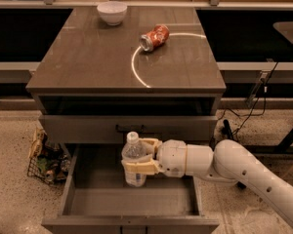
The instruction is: Place blue plastic bottle into middle drawer
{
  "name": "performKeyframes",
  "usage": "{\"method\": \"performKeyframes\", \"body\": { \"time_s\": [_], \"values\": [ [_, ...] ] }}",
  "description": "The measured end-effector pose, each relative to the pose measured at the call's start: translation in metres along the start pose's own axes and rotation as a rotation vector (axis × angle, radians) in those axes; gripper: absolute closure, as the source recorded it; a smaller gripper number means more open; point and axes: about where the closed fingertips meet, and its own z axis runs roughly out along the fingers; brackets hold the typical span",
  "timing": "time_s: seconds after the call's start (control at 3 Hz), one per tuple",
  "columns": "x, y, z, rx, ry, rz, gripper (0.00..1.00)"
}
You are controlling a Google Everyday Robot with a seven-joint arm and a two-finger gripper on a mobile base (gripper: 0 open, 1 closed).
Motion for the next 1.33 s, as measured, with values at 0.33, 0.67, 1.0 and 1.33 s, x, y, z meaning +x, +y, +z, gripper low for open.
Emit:
{"method": "performKeyframes", "body": {
  "time_s": [0.33, 0.67, 1.0, 1.33],
  "values": [
    [0.020, -0.010, 0.024, -0.059, -0.029, -0.045, 1.00],
    [0.056, -0.024, 0.081, -0.238, -0.112, -0.143, 1.00],
    [0.079, -0.027, 0.108, -0.322, -0.151, -0.176, 1.00],
    [0.104, -0.020, 0.107, -0.307, -0.128, -0.172, 1.00]
  ]
}}
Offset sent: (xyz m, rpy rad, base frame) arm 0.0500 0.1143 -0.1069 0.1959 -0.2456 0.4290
